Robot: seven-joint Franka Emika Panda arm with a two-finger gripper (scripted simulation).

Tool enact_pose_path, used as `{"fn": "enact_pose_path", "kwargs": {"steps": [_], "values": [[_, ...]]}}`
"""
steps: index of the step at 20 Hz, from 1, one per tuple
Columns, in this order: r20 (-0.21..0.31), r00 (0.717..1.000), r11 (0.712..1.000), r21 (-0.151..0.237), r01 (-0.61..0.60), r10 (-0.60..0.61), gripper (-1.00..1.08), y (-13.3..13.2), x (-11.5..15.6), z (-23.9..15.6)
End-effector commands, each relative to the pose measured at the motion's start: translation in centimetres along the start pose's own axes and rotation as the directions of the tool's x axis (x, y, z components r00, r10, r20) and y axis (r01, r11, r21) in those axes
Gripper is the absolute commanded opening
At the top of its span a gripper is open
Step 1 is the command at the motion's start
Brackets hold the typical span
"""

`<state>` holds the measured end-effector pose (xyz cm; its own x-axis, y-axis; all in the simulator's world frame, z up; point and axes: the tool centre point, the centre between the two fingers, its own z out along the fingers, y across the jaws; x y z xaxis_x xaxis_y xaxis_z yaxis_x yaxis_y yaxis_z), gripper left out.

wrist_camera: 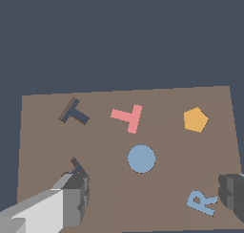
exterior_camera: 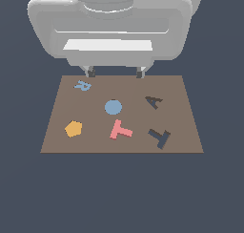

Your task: Insert a designated object into the corresponding slot on a board.

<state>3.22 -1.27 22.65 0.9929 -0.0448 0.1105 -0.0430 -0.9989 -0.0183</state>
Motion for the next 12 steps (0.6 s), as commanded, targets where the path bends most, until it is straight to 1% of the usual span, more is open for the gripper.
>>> {"fn": "enact_pose_path", "kwargs": {"steps": [1, 6, 12], "values": [[0.0, 1.0, 1.0, 0.0, 0.0, 0.0, 1.0, 0.0, 0.0, 0.0], [0.004, 1.0, 1.0, -0.001, -0.009, 0.009, 1.0, -0.1, 0.1, 0.7], [0.018, 0.999, 0.999, -0.007, -0.045, 0.045, 1.0, -0.4, 0.7, 3.2]]}}
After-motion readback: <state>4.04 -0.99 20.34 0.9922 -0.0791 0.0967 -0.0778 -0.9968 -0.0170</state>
